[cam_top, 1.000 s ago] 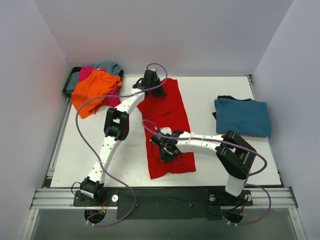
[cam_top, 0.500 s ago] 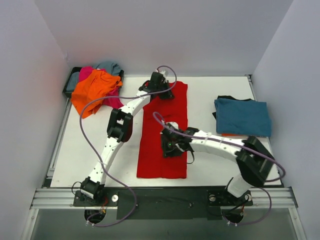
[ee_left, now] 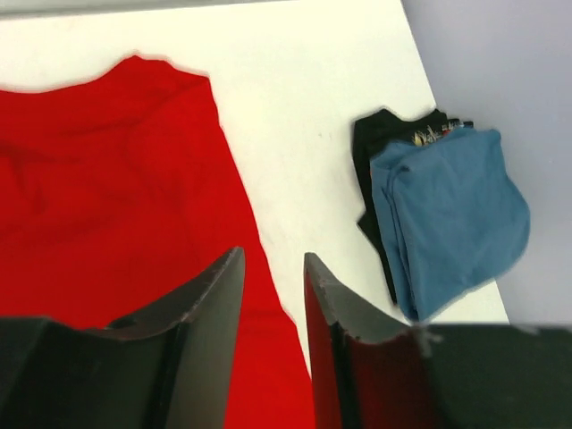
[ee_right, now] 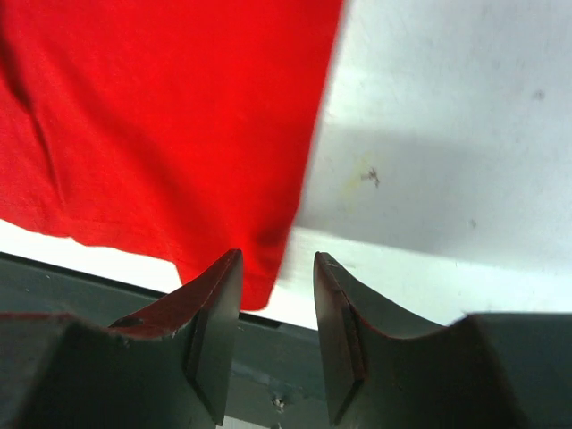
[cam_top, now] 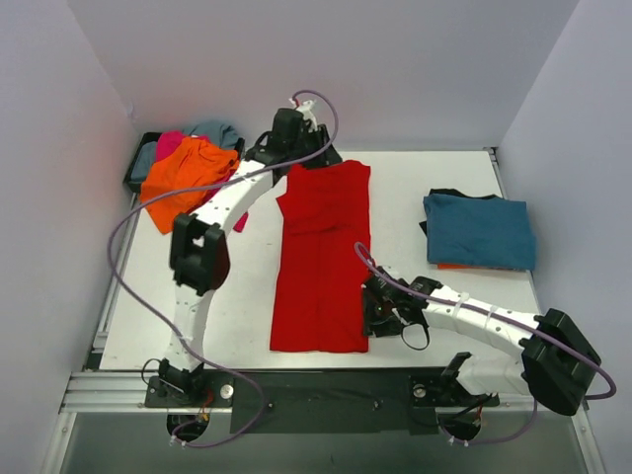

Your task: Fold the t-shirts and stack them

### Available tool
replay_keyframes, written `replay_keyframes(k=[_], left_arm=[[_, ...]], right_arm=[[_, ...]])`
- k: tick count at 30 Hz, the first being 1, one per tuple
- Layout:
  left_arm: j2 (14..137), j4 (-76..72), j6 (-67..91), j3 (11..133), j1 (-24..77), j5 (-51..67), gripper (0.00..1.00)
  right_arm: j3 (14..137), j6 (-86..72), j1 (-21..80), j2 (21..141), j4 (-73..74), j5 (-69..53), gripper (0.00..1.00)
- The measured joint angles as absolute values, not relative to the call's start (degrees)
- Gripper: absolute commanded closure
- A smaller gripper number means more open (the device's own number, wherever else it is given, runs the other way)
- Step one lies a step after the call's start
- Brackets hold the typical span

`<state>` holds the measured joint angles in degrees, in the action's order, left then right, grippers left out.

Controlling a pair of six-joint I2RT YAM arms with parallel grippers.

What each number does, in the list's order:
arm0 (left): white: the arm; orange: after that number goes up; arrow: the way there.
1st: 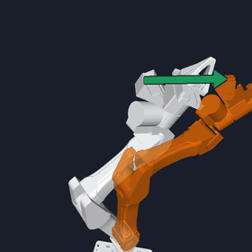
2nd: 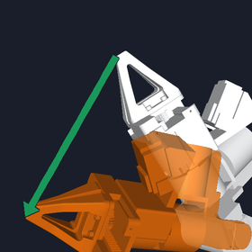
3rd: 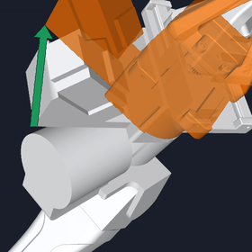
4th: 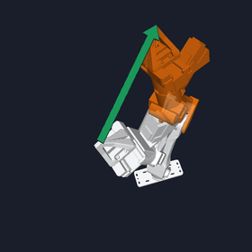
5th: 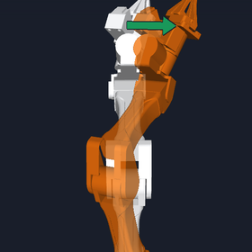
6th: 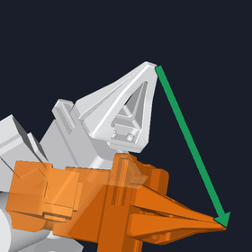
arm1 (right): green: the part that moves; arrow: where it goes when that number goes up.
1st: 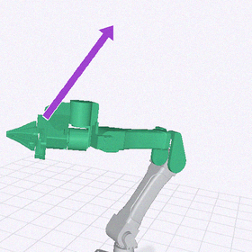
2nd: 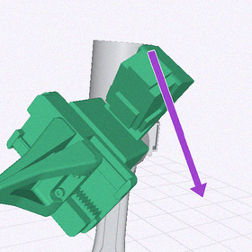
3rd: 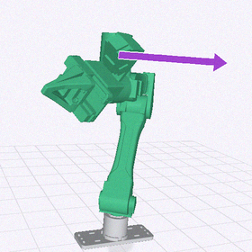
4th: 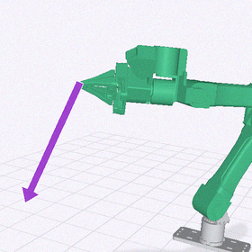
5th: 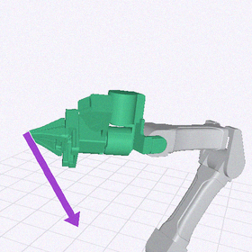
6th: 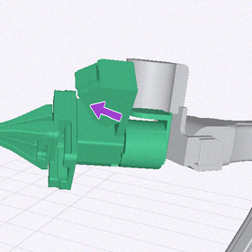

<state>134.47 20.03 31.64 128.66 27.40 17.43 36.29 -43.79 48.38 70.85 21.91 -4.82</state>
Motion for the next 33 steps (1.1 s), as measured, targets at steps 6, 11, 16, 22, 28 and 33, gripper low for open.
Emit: replay_keyframes(k=[6, 11, 16, 22, 28, 33], left_arm=[[102.8, 15.9, 32.5, 88.1, 27.4, 14.0, 0.55], [85.1, 16.9, 34.2, 63.1, 27.2, 10.5, 0.54], [72.4, 20.9, 36.9, 45.0, 27.4, 9.6, 0.54], [60.4, 26.5, 40.9, 32.4, 29.6, 11.2, 0.49], [57.3, 28.4, 44.4, 27.5, 32.5, 14.3, 0.48], [57.3, 27.3, 47.6, 23.8, 36.1, 16.8, 0.53]], right_arm=[[31.6, -46.7, 49.0, 67.6, 22.0, -7.1, 0.70], [30.3, -48.1, 50.2, 69.2, 20.8, -8.2, 0.76], [29.4, -49.7, 51.4, 70.2, 19.6, -9.2, 0.85], [27.5, -51.0, 51.9, 67.6, 19.6, -9.2, 1.00], [27.5, -51.2, 52.1, 67.6, 19.7, -9.2, 1.00], [27.6, -51.2, 52.2, 67.6, 19.7, -9.2, 1.00]])
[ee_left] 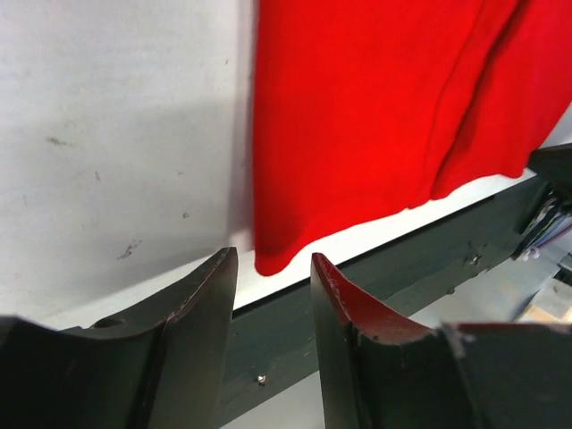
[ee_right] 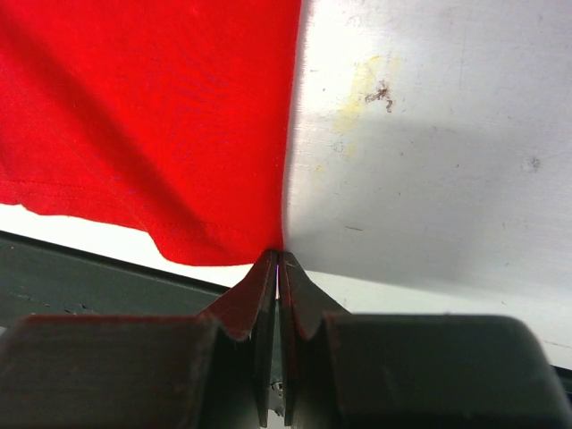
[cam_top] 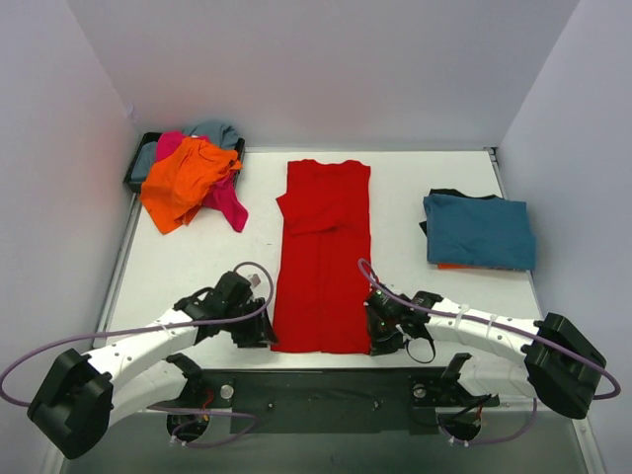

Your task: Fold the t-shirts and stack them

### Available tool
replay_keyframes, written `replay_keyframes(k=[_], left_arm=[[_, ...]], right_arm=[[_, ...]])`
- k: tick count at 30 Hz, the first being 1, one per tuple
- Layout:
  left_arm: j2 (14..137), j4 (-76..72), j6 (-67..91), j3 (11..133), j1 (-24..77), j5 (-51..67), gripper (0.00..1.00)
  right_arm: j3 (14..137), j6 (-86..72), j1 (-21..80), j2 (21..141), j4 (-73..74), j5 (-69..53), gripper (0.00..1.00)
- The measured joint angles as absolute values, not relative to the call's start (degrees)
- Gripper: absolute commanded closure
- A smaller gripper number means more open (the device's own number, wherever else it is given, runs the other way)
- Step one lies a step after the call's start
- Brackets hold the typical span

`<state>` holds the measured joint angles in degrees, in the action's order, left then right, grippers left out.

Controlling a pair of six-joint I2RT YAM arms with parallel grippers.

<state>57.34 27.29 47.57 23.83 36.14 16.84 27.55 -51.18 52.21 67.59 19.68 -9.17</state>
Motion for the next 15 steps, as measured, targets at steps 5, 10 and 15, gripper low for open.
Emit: replay_keyframes(k=[5, 10, 15], left_arm=[[58.4, 26.6, 49.3, 22.0, 37.5, 17.6, 0.59], [59.7, 24.9, 50.6, 21.3, 37.5, 18.0, 1.00], [60.0, 22.9, 50.9, 21.2, 37.5, 18.5, 1.00]], right_arm=[[27.6, -51.2, 52.2, 67.6, 19.7, -9.2, 1.00], [27.6, -51.2, 52.2, 67.6, 19.9, -9.2, 1.00], [28.3, -51.0, 52.2, 67.4, 21.2, -9.1, 1.00]])
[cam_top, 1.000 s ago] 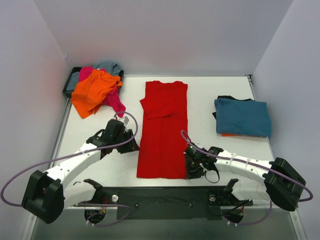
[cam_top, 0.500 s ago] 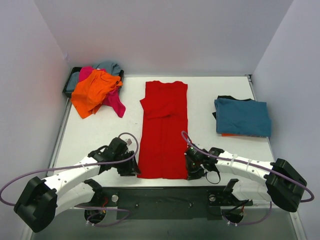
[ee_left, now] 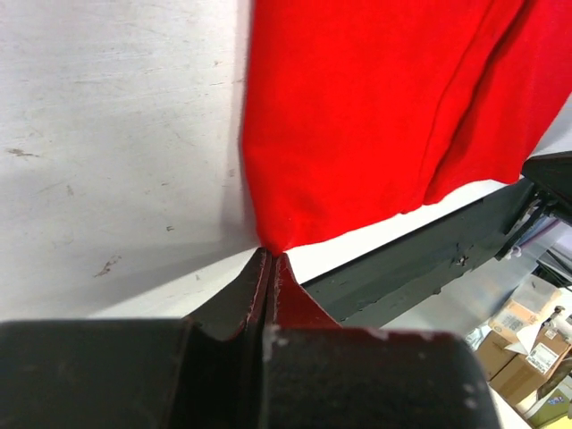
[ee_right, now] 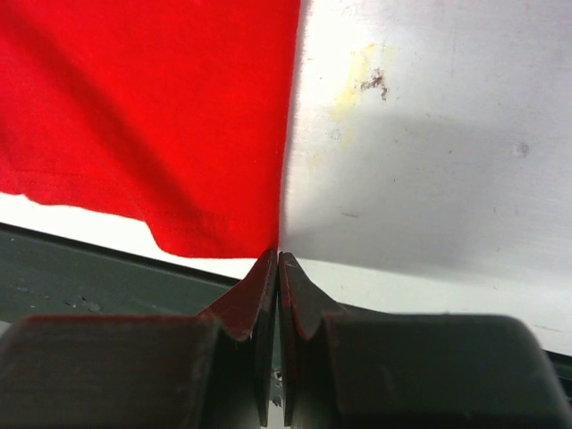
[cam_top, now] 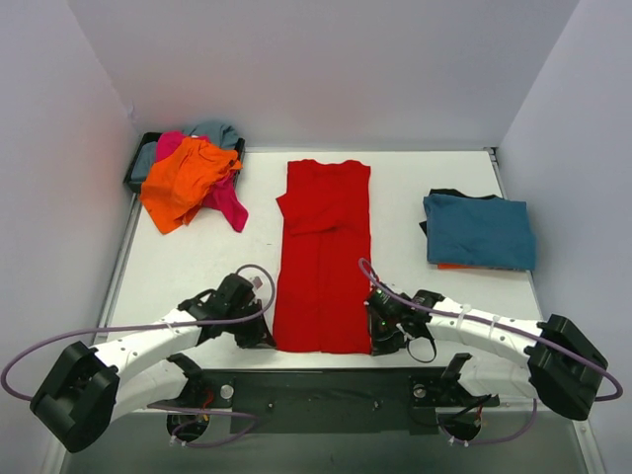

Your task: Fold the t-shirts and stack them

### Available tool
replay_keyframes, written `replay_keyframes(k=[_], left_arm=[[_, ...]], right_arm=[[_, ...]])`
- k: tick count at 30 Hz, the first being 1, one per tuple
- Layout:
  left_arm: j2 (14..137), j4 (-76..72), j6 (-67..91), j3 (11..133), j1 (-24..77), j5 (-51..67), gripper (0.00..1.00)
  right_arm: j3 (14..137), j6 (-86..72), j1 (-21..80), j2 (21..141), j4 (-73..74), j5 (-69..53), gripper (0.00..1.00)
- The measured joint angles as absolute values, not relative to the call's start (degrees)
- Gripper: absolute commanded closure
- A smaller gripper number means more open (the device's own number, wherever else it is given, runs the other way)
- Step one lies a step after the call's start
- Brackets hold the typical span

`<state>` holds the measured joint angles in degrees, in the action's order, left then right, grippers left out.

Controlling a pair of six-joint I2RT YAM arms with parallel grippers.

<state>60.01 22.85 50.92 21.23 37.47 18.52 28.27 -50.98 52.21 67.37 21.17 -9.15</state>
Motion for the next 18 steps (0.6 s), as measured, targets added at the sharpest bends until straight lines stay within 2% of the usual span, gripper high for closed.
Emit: replay_keyframes(k=[5, 10, 11, 13, 15, 18], left_arm=[[57.5, 23.2, 51.4, 22.8, 37.5, 19.7, 1.00], [57.9, 23.9, 49.8, 32.1, 35.0, 21.3, 1.00], [58.7, 23.6, 49.1, 34.1, 33.8, 21.9, 1.00], [60.7, 23.2, 48.1, 37.2, 31.9, 22.8, 1.00], [61.8, 23.1, 47.2, 38.1, 31.0, 23.1, 1.00], [61.7, 23.2, 46.9, 36.2, 30.9, 24.1, 1.00]], right_arm=[[30.8, -49.9, 49.7, 63.7, 24.7, -9.7, 1.00], [38.2, -46.6, 42.8, 60.1, 27.1, -11.9, 1.00], [39.8, -45.6, 40.8, 60.4, 27.2, -12.4, 0.86], [41.8, -44.2, 37.9, 61.3, 27.3, -13.7, 0.71], [42.2, -43.0, 36.1, 62.4, 27.2, -14.4, 0.65], [39.2, -42.1, 36.0, 62.5, 27.3, -15.8, 0.64]])
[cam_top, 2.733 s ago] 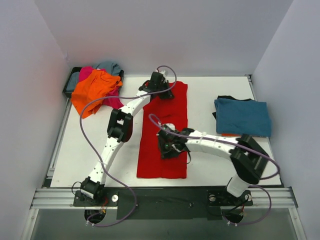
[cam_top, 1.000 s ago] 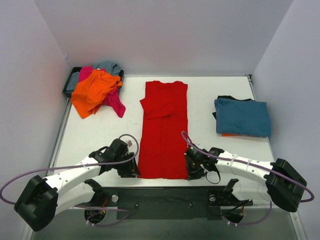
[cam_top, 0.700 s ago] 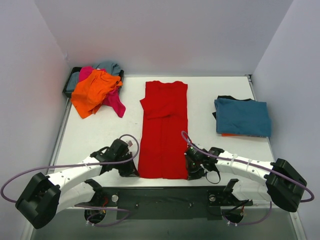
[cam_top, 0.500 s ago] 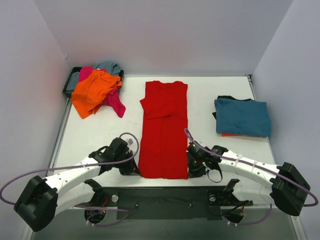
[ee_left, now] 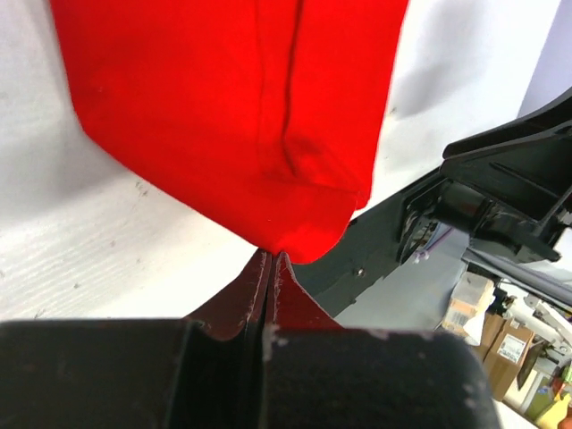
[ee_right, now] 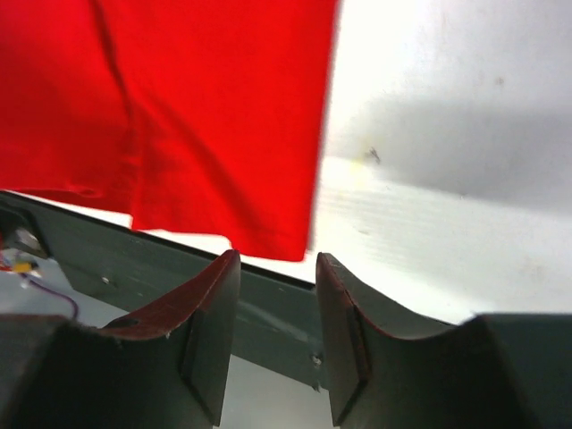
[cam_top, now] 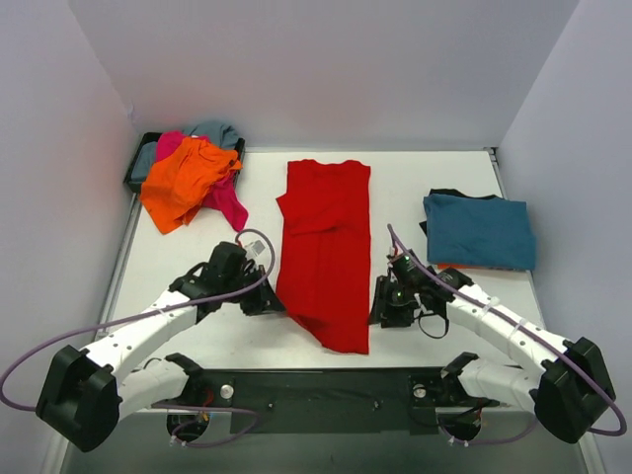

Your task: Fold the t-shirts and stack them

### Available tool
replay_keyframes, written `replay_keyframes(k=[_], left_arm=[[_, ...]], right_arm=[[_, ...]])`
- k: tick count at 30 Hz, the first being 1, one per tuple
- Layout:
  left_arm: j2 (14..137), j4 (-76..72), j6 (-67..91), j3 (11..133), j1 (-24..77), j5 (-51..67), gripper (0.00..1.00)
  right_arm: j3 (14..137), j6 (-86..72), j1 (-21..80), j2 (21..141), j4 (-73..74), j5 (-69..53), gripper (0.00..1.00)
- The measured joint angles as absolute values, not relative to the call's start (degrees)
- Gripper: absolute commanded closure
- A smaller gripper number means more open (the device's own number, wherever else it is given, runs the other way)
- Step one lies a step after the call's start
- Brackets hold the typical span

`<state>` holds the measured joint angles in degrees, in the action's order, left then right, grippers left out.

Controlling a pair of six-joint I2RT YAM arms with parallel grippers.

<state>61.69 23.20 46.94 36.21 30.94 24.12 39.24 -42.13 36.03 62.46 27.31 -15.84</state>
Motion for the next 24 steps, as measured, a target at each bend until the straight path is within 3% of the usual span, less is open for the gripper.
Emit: replay_keyframes(k=[8, 24], left_arm=[[57.9, 24.6, 47.9, 26.5, 33.9, 25.0, 1.00], [58.2, 28.2, 50.4, 22.6, 41.6, 19.2, 1.00]], right_arm=[[26.1, -45.5, 36.8, 60.7, 25.4, -20.2, 0.67], [25.8, -50.4, 42.1, 66.8, 16.9, -20.4, 0.68]])
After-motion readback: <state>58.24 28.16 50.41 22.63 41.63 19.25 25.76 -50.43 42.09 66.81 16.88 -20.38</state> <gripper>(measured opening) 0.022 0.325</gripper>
